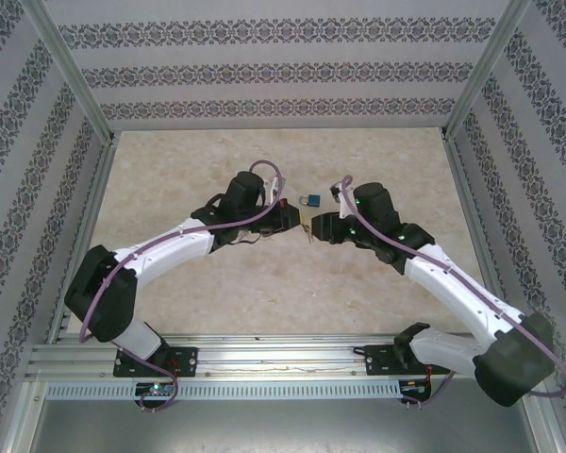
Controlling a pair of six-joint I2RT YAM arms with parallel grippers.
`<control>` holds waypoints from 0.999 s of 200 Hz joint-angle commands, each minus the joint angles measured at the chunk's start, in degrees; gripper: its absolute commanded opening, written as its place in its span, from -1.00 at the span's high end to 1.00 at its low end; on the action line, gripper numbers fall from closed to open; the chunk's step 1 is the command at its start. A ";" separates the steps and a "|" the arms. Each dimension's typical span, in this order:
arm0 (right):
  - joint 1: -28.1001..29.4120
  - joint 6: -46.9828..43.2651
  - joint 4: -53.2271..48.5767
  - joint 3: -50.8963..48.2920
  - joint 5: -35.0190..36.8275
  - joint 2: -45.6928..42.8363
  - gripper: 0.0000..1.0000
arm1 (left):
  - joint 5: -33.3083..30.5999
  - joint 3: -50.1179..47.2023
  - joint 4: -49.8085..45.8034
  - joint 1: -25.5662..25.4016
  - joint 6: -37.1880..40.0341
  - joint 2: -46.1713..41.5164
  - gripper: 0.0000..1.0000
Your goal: Unlock with the key
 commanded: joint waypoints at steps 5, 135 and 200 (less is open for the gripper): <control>-2.77 4.50 8.18 -2.29 -7.44 -3.05 0.18 | -0.33 1.99 -2.03 1.72 4.61 -4.11 1.00; -8.43 26.17 44.13 -11.70 -28.62 -2.58 0.22 | 10.19 -3.08 23.20 2.30 -2.05 -8.90 1.00; -8.16 27.68 47.27 -12.27 -30.19 -2.29 0.30 | 10.28 -4.39 26.08 2.28 -3.31 -9.36 1.00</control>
